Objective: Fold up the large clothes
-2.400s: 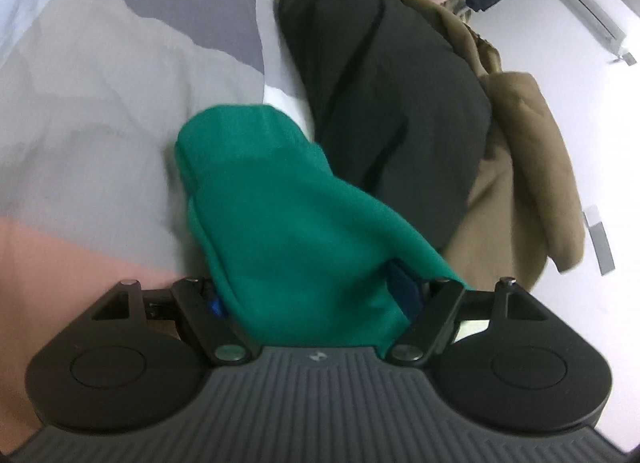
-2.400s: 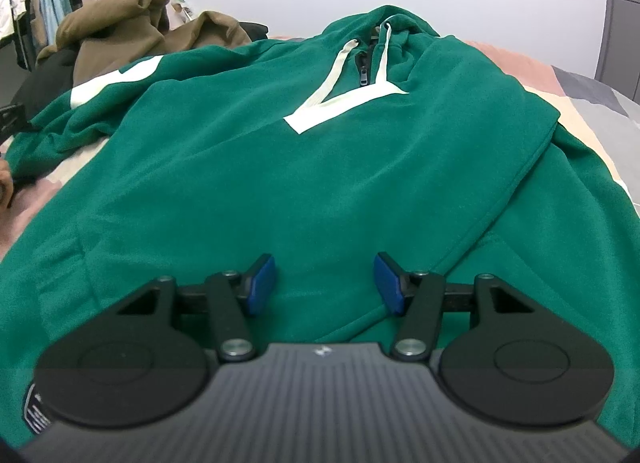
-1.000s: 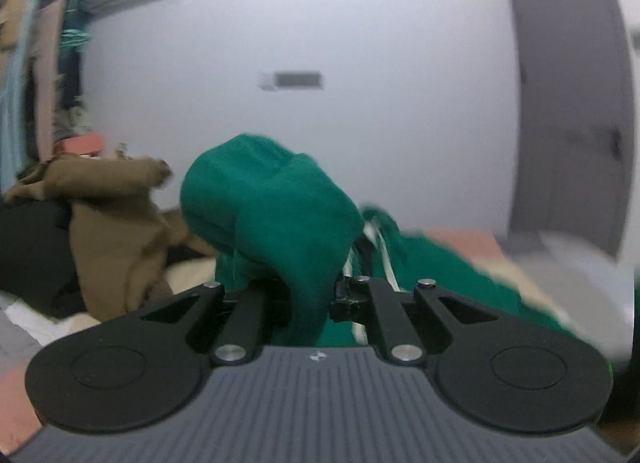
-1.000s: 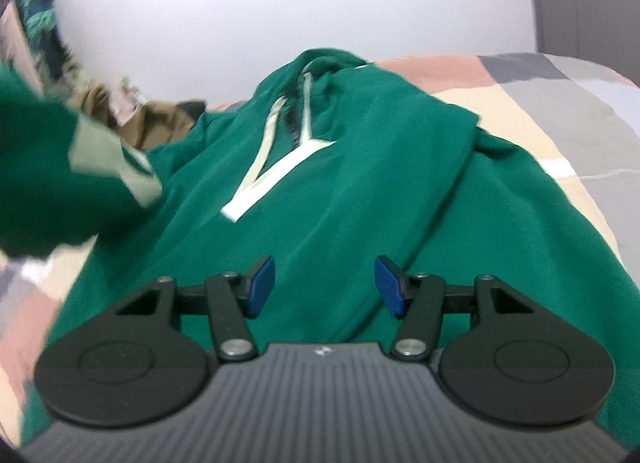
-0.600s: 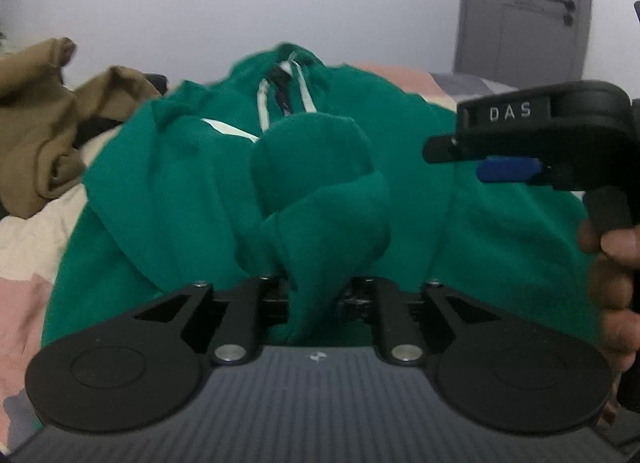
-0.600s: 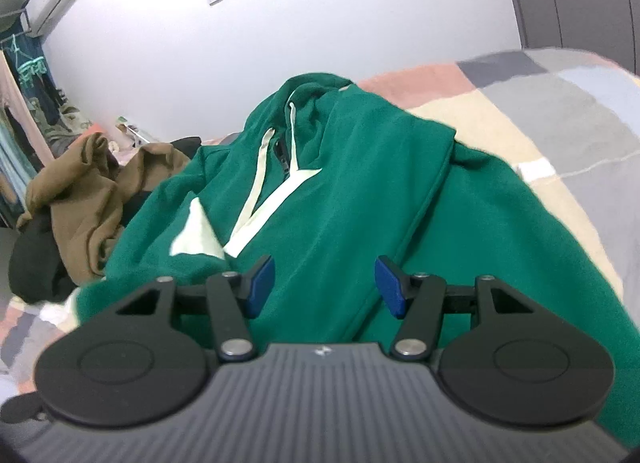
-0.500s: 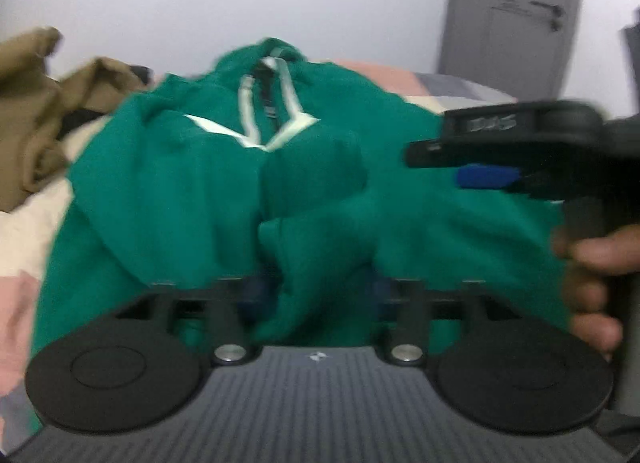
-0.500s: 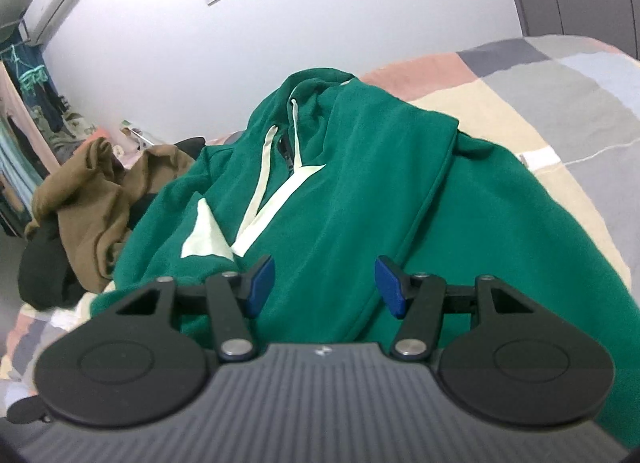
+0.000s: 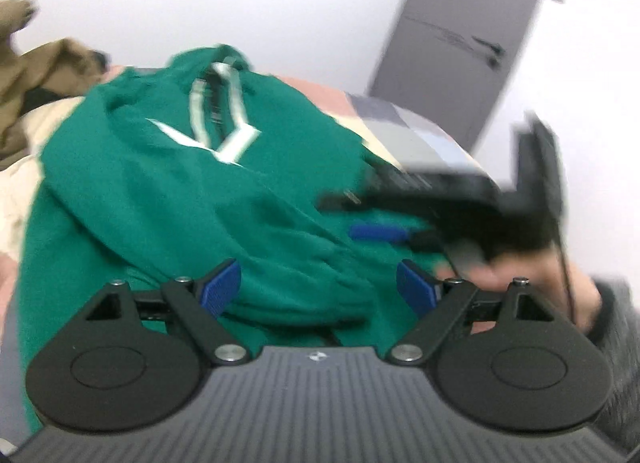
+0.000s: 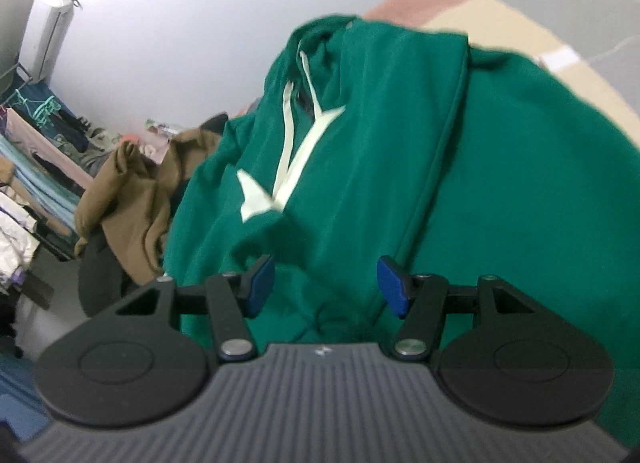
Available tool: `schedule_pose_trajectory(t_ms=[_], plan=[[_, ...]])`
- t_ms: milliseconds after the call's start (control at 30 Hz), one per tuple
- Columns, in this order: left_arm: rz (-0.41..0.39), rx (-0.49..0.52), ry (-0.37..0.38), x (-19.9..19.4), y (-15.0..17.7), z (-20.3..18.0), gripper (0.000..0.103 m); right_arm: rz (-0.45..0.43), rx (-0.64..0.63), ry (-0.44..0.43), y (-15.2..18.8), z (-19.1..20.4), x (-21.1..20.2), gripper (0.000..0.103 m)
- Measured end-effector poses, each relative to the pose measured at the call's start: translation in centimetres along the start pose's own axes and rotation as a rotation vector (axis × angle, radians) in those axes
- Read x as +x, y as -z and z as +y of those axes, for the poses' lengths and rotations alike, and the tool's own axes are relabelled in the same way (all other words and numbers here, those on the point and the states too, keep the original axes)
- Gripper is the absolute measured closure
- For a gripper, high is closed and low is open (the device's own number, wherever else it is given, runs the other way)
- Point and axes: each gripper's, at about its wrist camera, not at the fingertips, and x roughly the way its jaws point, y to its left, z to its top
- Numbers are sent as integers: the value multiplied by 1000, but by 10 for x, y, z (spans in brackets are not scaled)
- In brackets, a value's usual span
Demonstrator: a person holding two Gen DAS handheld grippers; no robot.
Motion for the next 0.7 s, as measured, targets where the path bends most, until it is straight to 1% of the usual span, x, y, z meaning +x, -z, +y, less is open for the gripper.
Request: schedule_pose_trajectory(t_ms=[67, 167, 200, 267, 333, 400, 500, 567, 600, 633, 667, 700], plan=[[-7, -51, -53, 5, -8, 20, 15, 21, 6, -6, 4, 1, 0, 43], [1, -78, -166, 15, -14, 44, 15, 54, -6, -1, 9, 4, 2, 42], [4, -100, -189, 19, -17, 55, 15, 64, -14, 3, 10, 5, 3, 37], [10, -186, -237, 27, -23, 79, 15, 90, -35, 12, 13, 6, 6, 32], [8, -267, -279, 33, -27, 100, 15, 122, -76, 46, 17, 11, 11, 33], [0, -337, -331, 41, -31, 122, 16, 132, -119, 53, 20, 15, 13, 33], [-13, -424, -342, 55, -34, 151, 17, 157, -141, 48, 25, 18, 16, 34], [-31, -480, -327, 62, -34, 168, 19, 163, -175, 49, 28, 21, 16, 36], [-35, -492, -318, 61, -34, 171, 22, 165, -192, 50, 29, 23, 16, 41], [-42, -495, -303, 63, -37, 176, 30, 166, -206, 54, 29, 25, 16, 44], [-56, -494, -289, 64, -41, 179, 36, 167, -224, 57, 30, 27, 15, 50], [-69, -494, -279, 64, -44, 181, 44, 159, -246, 62, 30, 30, 13, 55]])
